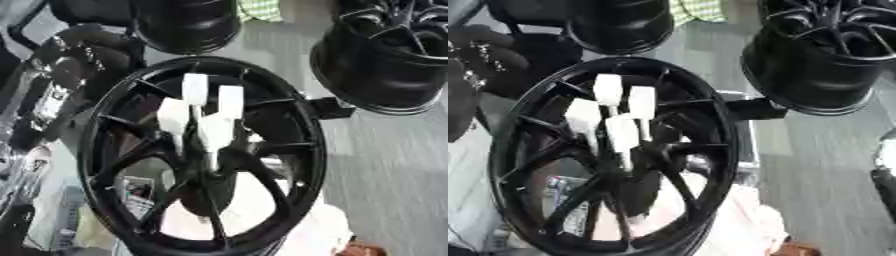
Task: Pull the pin out of the wheel hub.
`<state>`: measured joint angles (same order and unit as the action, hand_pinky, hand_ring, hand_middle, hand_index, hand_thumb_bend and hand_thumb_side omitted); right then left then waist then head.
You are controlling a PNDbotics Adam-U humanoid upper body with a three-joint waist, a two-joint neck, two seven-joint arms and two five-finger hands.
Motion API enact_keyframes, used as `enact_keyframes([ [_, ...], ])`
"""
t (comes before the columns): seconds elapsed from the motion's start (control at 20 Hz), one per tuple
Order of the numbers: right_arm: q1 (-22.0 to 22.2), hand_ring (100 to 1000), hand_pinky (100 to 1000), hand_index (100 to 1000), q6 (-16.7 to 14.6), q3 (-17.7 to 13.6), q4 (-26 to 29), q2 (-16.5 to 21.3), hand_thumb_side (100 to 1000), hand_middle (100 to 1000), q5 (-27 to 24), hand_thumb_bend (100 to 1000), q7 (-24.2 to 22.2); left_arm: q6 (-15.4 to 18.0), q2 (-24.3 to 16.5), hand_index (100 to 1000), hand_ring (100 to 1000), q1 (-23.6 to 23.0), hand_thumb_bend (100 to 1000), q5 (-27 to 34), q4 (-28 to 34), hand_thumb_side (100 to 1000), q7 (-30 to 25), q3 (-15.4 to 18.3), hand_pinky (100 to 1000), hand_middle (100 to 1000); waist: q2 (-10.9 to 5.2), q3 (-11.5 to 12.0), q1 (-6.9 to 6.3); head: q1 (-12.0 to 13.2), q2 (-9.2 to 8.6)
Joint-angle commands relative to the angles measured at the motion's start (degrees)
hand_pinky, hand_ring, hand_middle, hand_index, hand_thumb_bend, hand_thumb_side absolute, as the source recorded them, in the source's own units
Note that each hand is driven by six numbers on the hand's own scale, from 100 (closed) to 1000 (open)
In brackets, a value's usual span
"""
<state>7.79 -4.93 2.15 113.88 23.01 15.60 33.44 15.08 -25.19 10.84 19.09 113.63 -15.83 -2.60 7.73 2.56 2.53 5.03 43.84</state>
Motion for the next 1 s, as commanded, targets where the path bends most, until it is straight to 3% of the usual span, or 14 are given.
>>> enact_keyframes([
  [0.05, 0.6, 854, 884, 773, -0.5, -0.9, 0.7, 5.9, 428, 715, 1.4, 100, -1.1, 0.2, -1.5, 871, 728, 0.4, 100, 0.0, 1.0, 596, 0.0, 0.5, 795, 758, -0.68, -0.1, 0.00, -0.1, 0.28],
  [0.1, 1.1, 855, 887, 778, -0.7, -1.2, 0.7, 8.2, 415, 718, 1.9, 100, -2.0, 0.2, -1.6, 871, 728, 0.3, 100, 0.0, 1.0, 596, 0.0, 0.6, 795, 758, -0.66, -0.1, 0.11, -0.1, 0.28],
  [0.15, 1.7, 856, 890, 782, -0.8, -1.5, 0.7, 10.5, 480, 717, 2.4, 100, -3.4, 0.3, -1.7, 871, 728, 0.3, 100, 0.0, 1.0, 596, 0.0, 0.6, 795, 758, -0.64, -0.2, 0.20, -0.1, 0.28],
  [0.2, 2.3, 857, 893, 786, -0.9, -1.8, 0.7, 13.3, 421, 722, 3.0, 100, -5.2, 0.3, -1.8, 871, 728, 0.3, 100, -0.1, 1.0, 596, 0.1, 0.6, 795, 758, -0.58, -0.3, 0.33, -0.1, 0.28],
  [0.25, 2.8, 857, 894, 787, -0.9, -2.2, 0.7, 15.9, 425, 723, 3.5, 100, -7.1, 0.3, -1.9, 871, 728, 0.2, 100, -0.2, 1.0, 596, 0.1, 0.6, 795, 758, -0.55, -0.4, 0.43, -0.1, 0.28],
  [0.3, 3.3, 859, 898, 795, -0.8, -2.8, 0.7, 18.8, 494, 729, 4.2, 100, -9.4, 0.3, -2.0, 871, 728, 0.2, 100, -0.3, 1.0, 596, 0.1, 0.6, 795, 758, -0.51, -0.5, 0.57, 0.0, 0.28],
  [0.35, 3.7, 860, 900, 798, -0.5, -3.5, 0.7, 21.5, 509, 730, 4.6, 100, -11.8, 0.3, -2.1, 871, 728, 0.2, 100, -0.3, 1.0, 596, 0.1, 0.6, 795, 758, -0.49, -0.5, 0.66, 0.0, 0.28],
  [0.55, 3.6, 861, 906, 808, 1.1, -6.6, 0.7, 33.3, 507, 737, 1.8, 100, -20.9, 0.6, -2.7, 871, 728, -0.1, 100, -0.6, 1.0, 595, 0.2, 0.8, 795, 758, -0.45, -0.8, 1.01, 0.1, 0.28],
  [0.8, -1.1, 864, 912, 818, 3.2, -8.0, 0.7, 45.2, 480, 748, -2.0, 121, -33.1, 0.7, -3.1, 870, 727, -0.4, 100, -1.1, 1.0, 596, 0.3, 0.7, 795, 758, -0.37, -1.0, 1.33, -0.3, 0.28],
  [1.0, -5.9, 866, 914, 823, 3.3, -6.6, 0.7, 50.7, 472, 754, -3.4, 168, -41.8, 0.8, -3.4, 870, 727, -0.2, 100, -1.2, 1.0, 596, 0.1, 0.5, 795, 758, -0.09, -0.6, 1.47, -1.7, 0.28],
])
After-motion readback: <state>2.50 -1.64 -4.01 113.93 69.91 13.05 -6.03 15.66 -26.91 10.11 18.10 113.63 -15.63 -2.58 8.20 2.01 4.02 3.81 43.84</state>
